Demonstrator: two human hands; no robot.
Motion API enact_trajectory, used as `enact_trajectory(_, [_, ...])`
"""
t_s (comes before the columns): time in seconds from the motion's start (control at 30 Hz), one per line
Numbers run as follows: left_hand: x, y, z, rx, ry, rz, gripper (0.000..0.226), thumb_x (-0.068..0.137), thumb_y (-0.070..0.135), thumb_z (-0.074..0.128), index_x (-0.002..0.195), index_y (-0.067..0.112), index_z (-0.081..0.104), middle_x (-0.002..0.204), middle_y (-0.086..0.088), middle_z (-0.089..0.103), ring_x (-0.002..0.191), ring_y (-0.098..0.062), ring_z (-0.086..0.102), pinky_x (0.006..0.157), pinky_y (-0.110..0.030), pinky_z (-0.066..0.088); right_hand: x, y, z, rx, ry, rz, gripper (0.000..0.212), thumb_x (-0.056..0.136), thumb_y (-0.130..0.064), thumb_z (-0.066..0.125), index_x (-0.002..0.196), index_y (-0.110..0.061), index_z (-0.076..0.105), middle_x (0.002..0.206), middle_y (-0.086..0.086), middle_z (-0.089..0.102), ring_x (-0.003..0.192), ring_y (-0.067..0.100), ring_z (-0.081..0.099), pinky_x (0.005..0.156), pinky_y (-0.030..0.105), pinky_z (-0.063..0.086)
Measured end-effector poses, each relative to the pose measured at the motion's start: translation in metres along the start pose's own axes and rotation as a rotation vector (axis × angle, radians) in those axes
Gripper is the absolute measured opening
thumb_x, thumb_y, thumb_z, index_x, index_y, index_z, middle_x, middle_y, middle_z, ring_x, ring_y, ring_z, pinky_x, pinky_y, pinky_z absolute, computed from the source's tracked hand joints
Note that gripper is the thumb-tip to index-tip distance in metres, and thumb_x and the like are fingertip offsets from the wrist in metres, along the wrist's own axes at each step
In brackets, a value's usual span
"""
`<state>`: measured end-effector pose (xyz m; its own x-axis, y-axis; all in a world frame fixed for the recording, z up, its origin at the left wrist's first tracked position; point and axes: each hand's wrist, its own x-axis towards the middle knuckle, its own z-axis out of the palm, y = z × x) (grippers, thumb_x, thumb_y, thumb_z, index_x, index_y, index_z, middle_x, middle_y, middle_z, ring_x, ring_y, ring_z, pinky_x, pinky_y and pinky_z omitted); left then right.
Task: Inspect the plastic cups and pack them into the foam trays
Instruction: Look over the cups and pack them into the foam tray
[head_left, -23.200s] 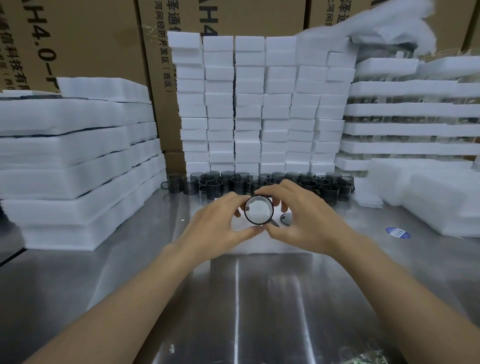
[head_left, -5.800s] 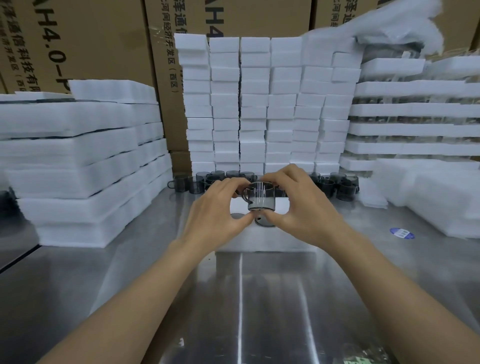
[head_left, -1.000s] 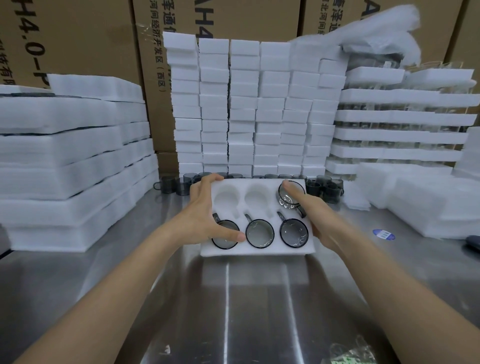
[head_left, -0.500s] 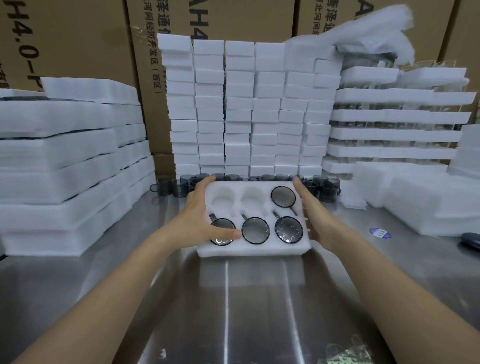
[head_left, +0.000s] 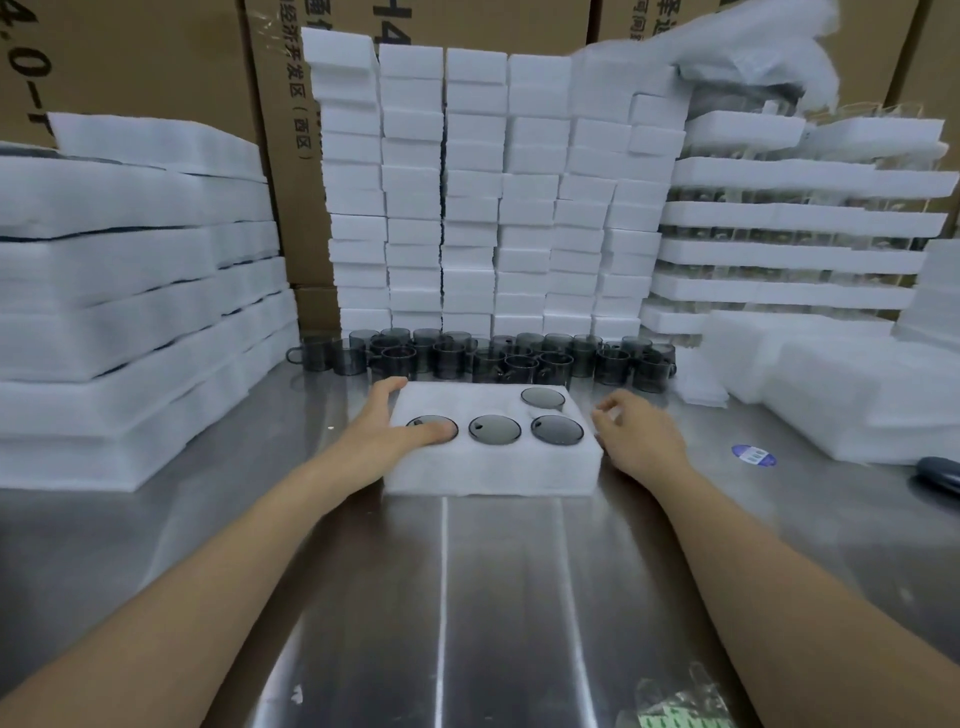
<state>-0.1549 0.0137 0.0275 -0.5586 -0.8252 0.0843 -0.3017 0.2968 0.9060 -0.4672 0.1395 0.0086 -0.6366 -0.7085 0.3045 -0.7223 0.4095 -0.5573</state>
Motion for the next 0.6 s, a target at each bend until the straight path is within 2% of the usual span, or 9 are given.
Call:
enact_trajectory(0.03, [0.001,-0.001,0.001,-0.003,0.011,-0.003,0.119,0.058,0.078,0.084,0.158,0.045,0.027,0.159,0.007,0.046,0.14,-0.021,0.053,0.122,-0.046,0.04,0.006,-0.002,0.004,-0.114,-0.017,-0.04,0.024,0.108,-0.038,0.05,0.127,-0.026,0.059,0.106,0.004,0.074,0.106,0.031,0.067,0.081,0.038,0.046])
enact_trajectory(0.1, [0.003,-0.003,0.002,-0.015,0.023,0.004,0.122,0.054,0.08,0.083,0.157,0.045,0.028,0.162,0.007,0.044,0.144,-0.022,0.05,0.124,-0.048,0.038,0.019,-0.006,0.01,-0.254,-0.041,-0.11,0.039,0.109,-0.04,0.047,0.147,-0.032,0.041,0.105,0.007,0.07,0.103,0.033,0.066,0.079,0.04,0.049])
enact_trajectory(0.23, [0.007,-0.008,0.003,-0.005,0.027,0.036,0.121,0.052,0.083,0.077,0.157,0.047,0.028,0.164,0.01,0.039,0.147,-0.018,0.043,0.125,-0.046,0.034,0.044,-0.007,0.019,-0.274,-0.051,-0.168,0.061,0.107,-0.046,0.049,0.161,-0.043,0.02,0.083,0.001,0.06,0.084,0.03,0.063,0.067,0.038,0.047])
enact_trajectory(0.33, [0.011,-0.013,0.002,0.01,0.025,0.05,0.111,0.056,0.085,0.074,0.152,0.053,0.03,0.163,0.011,0.04,0.148,-0.018,0.042,0.126,-0.048,0.033,0.06,-0.007,0.024,-0.261,-0.046,-0.18,0.063,0.108,-0.054,0.042,0.163,-0.048,0.012,0.082,-0.001,0.059,0.083,0.028,0.059,0.07,0.039,0.046])
enact_trajectory(0.47, [0.016,-0.019,0.001,0.019,0.02,0.054,0.098,0.058,0.087,0.073,0.143,0.064,0.03,0.165,0.012,0.039,0.152,-0.014,0.037,0.127,-0.048,0.031,0.077,-0.006,0.029,-0.284,-0.059,-0.208,0.059,0.108,-0.058,0.038,0.163,-0.051,0.016,0.107,0.006,0.071,0.101,0.033,0.066,0.075,0.04,0.047])
enact_trajectory(0.5, [0.017,-0.02,0.001,0.019,0.021,0.055,0.094,0.059,0.086,0.073,0.14,0.067,0.03,0.165,0.011,0.039,0.153,-0.013,0.037,0.128,-0.048,0.03,0.078,-0.006,0.03,-0.284,-0.055,-0.212,0.057,0.107,-0.059,0.038,0.161,-0.049,0.021,0.108,0.006,0.072,0.102,0.033,0.066,0.076,0.04,0.047])
enact_trajectory(0.6, [0.018,-0.022,0.0,0.027,0.022,0.059,0.091,0.06,0.085,0.073,0.139,0.068,0.031,0.164,0.011,0.041,0.153,-0.012,0.035,0.129,-0.048,0.029,0.08,-0.003,0.033,-0.219,-0.032,-0.211,0.046,0.105,-0.061,0.042,0.147,-0.043,0.037,0.092,-0.003,0.065,0.096,0.029,0.064,0.079,0.042,0.052])
